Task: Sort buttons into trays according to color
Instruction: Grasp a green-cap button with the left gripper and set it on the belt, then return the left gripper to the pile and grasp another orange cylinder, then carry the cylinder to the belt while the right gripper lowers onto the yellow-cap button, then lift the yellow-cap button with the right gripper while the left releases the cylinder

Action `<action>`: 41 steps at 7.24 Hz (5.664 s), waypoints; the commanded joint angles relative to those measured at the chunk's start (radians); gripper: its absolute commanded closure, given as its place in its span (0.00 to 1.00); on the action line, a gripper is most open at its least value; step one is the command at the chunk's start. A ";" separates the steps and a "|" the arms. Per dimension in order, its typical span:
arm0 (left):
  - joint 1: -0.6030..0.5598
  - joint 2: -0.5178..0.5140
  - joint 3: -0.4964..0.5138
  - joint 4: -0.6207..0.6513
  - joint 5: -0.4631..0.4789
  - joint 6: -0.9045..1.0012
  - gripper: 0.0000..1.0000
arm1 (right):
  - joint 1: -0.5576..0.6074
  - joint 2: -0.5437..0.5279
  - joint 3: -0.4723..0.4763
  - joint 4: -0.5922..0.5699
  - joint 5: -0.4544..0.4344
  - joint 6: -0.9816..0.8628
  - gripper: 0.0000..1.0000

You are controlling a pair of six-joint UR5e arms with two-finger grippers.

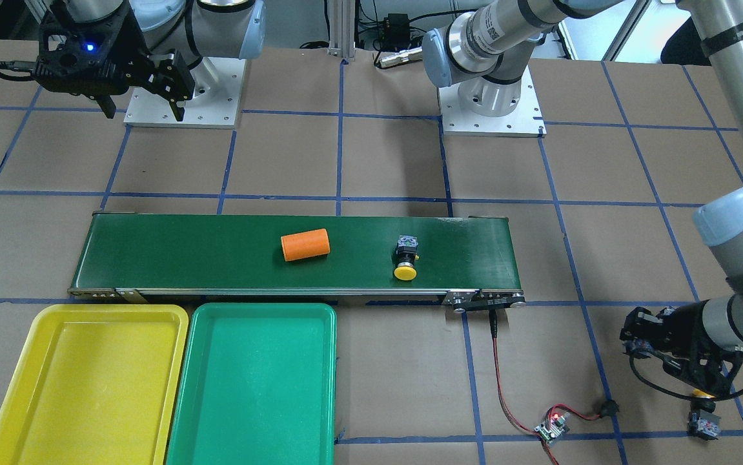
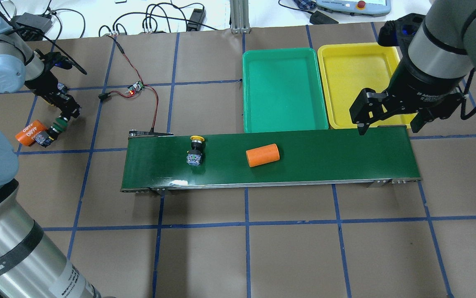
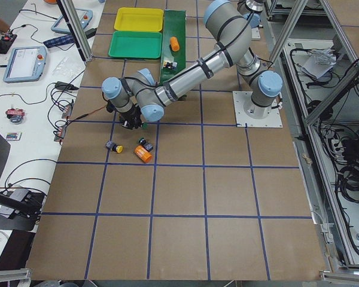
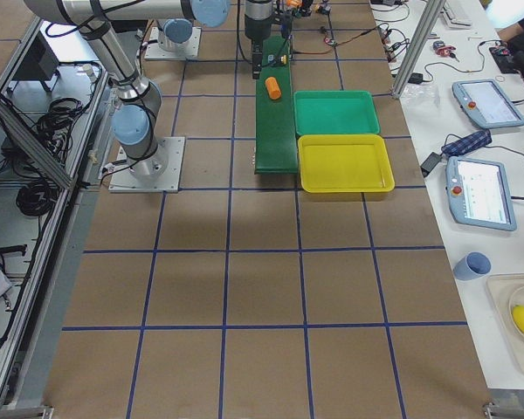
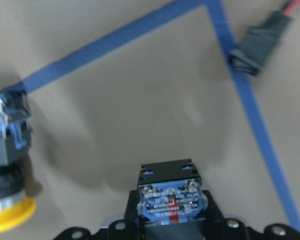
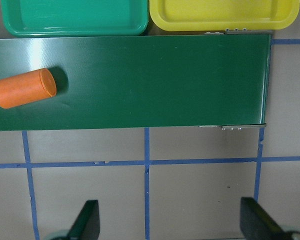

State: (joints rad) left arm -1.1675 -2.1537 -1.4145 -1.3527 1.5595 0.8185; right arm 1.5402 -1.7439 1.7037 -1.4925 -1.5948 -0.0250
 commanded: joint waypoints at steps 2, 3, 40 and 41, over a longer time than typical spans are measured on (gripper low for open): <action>-0.115 0.275 -0.297 -0.019 -0.013 -0.373 1.00 | 0.000 0.001 -0.001 0.000 -0.001 -0.004 0.00; -0.160 0.340 -0.340 -0.020 -0.071 -0.480 1.00 | 0.000 0.000 -0.001 0.000 -0.001 -0.004 0.00; -0.345 0.417 -0.377 -0.060 -0.027 -0.241 1.00 | 0.205 0.401 0.132 -0.433 0.085 0.358 0.00; -0.354 0.429 -0.423 -0.001 -0.027 0.059 1.00 | 0.210 0.423 0.132 -0.442 0.087 0.364 0.00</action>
State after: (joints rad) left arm -1.5078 -1.7416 -1.7889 -1.4032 1.5327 0.5355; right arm 1.7434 -1.3476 1.8350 -1.9263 -1.5110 0.3324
